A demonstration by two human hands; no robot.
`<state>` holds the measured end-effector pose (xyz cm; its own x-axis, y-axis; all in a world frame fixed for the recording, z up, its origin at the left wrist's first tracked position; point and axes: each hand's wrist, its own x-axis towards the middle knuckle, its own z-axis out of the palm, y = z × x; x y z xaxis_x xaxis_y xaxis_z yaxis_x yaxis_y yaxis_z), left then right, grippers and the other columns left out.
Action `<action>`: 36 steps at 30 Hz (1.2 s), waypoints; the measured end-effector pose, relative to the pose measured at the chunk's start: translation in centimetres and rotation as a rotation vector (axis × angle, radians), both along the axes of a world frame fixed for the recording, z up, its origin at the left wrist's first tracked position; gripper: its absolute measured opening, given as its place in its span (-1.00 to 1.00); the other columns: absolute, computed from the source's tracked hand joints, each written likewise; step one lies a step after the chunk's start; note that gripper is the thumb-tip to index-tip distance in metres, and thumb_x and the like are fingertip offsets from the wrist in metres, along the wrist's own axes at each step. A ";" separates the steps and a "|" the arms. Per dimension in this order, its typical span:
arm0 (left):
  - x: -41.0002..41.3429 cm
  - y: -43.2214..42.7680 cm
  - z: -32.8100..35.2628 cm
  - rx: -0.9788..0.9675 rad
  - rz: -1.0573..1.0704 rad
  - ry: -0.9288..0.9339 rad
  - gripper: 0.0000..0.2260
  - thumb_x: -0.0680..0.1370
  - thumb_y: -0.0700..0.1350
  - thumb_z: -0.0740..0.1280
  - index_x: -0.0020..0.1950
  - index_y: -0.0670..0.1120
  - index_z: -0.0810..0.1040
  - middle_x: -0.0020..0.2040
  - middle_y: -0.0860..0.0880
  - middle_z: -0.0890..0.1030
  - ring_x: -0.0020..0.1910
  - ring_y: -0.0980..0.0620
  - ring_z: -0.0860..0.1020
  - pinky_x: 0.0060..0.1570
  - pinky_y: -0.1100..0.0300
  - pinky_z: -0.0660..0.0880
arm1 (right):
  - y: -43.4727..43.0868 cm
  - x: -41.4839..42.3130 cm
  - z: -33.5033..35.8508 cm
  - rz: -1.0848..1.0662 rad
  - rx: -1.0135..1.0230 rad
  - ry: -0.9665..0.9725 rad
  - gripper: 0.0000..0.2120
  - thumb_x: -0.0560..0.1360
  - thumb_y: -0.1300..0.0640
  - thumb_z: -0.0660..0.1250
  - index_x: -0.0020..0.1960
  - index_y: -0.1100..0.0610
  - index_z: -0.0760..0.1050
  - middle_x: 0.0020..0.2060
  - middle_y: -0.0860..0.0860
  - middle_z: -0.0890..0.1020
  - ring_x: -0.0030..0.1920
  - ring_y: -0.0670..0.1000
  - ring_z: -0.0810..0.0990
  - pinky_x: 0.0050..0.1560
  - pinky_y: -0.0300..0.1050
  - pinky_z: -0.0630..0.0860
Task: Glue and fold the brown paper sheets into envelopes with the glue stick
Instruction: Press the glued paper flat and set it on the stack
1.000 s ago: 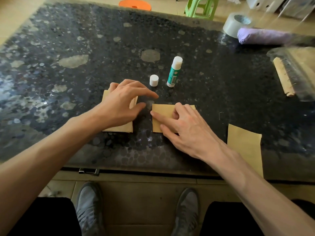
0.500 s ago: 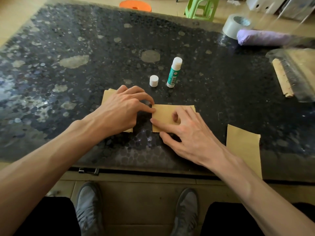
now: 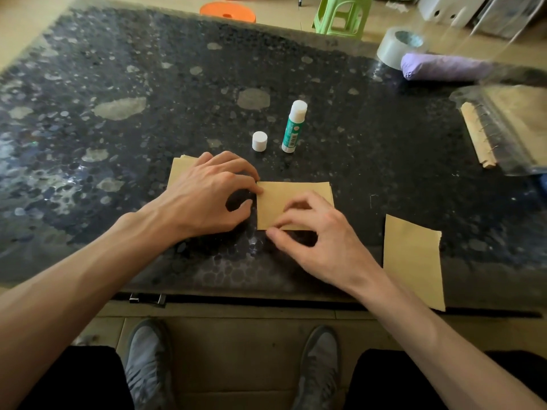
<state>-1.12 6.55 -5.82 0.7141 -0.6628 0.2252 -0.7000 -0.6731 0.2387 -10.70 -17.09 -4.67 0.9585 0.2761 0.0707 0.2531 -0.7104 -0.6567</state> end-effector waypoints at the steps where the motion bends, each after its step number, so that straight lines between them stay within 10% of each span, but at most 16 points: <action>1: 0.1 0.0 -0.1 -0.003 0.002 0.004 -0.65 0.51 0.20 0.25 0.16 0.13 0.71 0.23 0.17 0.62 0.30 0.06 0.50 0.08 0.04 0.43 | 0.3 0.2 -0.2 -0.066 0.043 -0.001 -0.84 0.55 -0.19 0.43 0.05 -0.14 0.66 0.11 -0.18 0.49 0.18 -0.16 0.50 0.19 -0.14 0.51; 15: 0.1 -0.2 -0.2 -0.015 0.057 0.072 -0.51 0.41 0.45 0.26 0.15 0.19 0.64 0.24 0.22 0.56 0.34 0.10 0.42 0.07 0.13 0.26 | 1.7 1.6 -1.6 -0.247 -0.151 -0.090 -0.54 0.42 -0.37 0.48 0.07 -0.05 0.52 0.05 -0.11 0.43 0.15 -0.08 0.39 0.16 -0.12 0.43; 26: 0.2 -0.3 0.2 0.010 0.072 0.154 -0.41 0.36 0.52 0.20 0.21 0.22 0.63 0.31 0.24 0.52 0.43 0.10 0.33 0.15 0.11 0.19 | -2.5 2.1 1.6 -0.370 -0.272 0.295 -0.53 0.41 -0.22 0.57 0.19 -0.17 0.44 0.18 -0.10 0.45 0.29 -0.02 0.42 0.27 -0.04 0.45; 36: 0.3 -0.4 0.3 0.007 0.071 0.161 -0.42 0.35 0.52 0.20 0.19 0.23 0.63 0.30 0.23 0.53 0.42 0.08 0.35 0.14 0.10 0.20 | -5.2 2.8 3.4 -0.425 -0.178 0.471 -0.54 0.44 0.09 0.62 0.21 -0.15 0.47 0.05 -0.09 0.52 -0.07 -0.07 0.52 -0.04 -0.13 0.50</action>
